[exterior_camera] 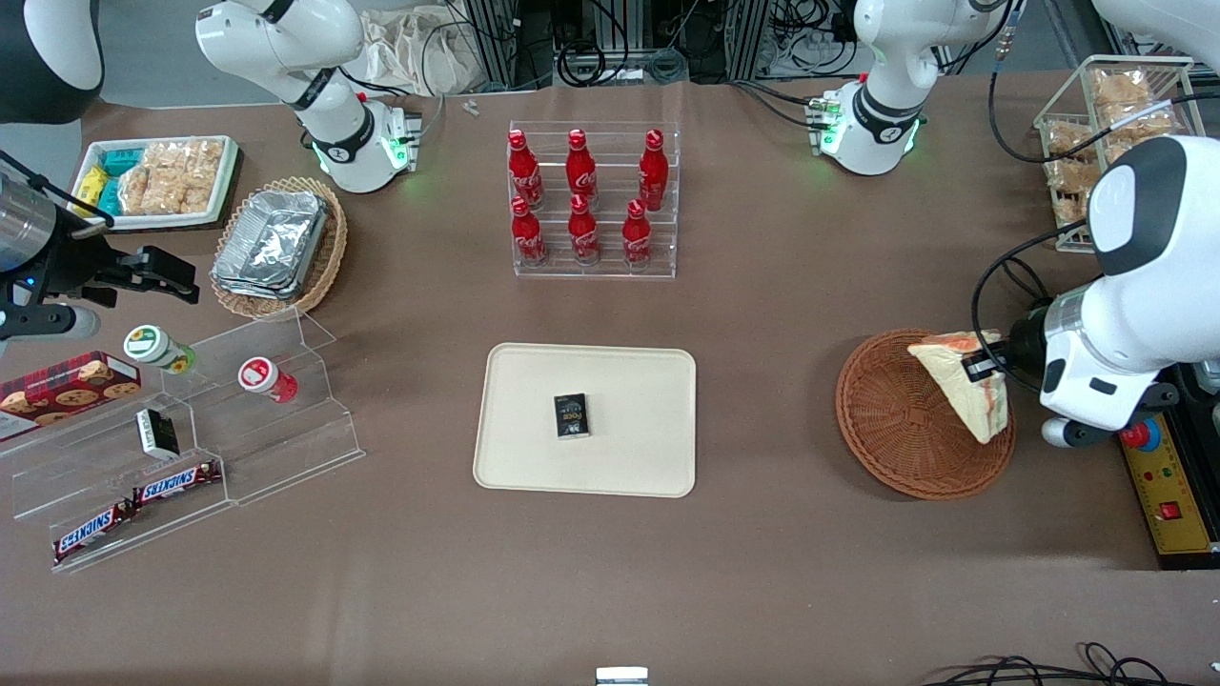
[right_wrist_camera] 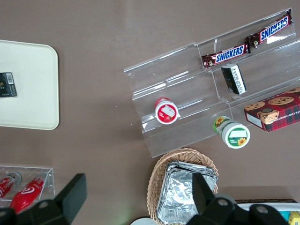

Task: Place sandwich from basket to tray
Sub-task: 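Lift the sandwich and carry it with the left gripper to the cream tray, then lower the sandwich onto the tray beside the black packet and open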

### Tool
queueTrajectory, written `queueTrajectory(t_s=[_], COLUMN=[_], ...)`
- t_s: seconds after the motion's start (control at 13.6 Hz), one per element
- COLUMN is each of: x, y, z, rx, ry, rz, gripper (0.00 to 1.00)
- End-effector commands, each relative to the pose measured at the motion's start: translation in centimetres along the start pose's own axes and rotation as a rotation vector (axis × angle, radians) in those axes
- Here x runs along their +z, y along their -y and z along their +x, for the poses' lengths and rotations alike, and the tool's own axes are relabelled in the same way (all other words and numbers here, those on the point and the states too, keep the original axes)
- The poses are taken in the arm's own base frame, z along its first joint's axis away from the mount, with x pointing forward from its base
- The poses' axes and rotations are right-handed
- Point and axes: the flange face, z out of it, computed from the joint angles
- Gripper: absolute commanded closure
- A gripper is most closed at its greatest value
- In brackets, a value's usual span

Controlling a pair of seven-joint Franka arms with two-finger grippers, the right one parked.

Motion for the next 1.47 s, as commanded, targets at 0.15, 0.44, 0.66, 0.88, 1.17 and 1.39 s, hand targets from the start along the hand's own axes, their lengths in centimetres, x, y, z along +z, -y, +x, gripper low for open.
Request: queueTrajectory(t_s=[0.15,0.44,0.66,0.88,1.17,1.39], x=[1.8,5.3,10.8,17.5,24.7,27.3], y=[-11.4,-19.9,-25.6,-28.7,-30.5,-30.9], z=[-6.0,-10.4,-12.5,-12.2,-11.9,-11.6], rx=[0.231,0.359,0.458,0.457,0.488,0.489], ry=[0.009,-0.079,-0.098,-0.113,-0.094,-0.088], rz=[0.040,0.069,0.057,0.043,0.027,0.006], gripper=[1.00,1.00,1.00,1.00,1.00,0.98])
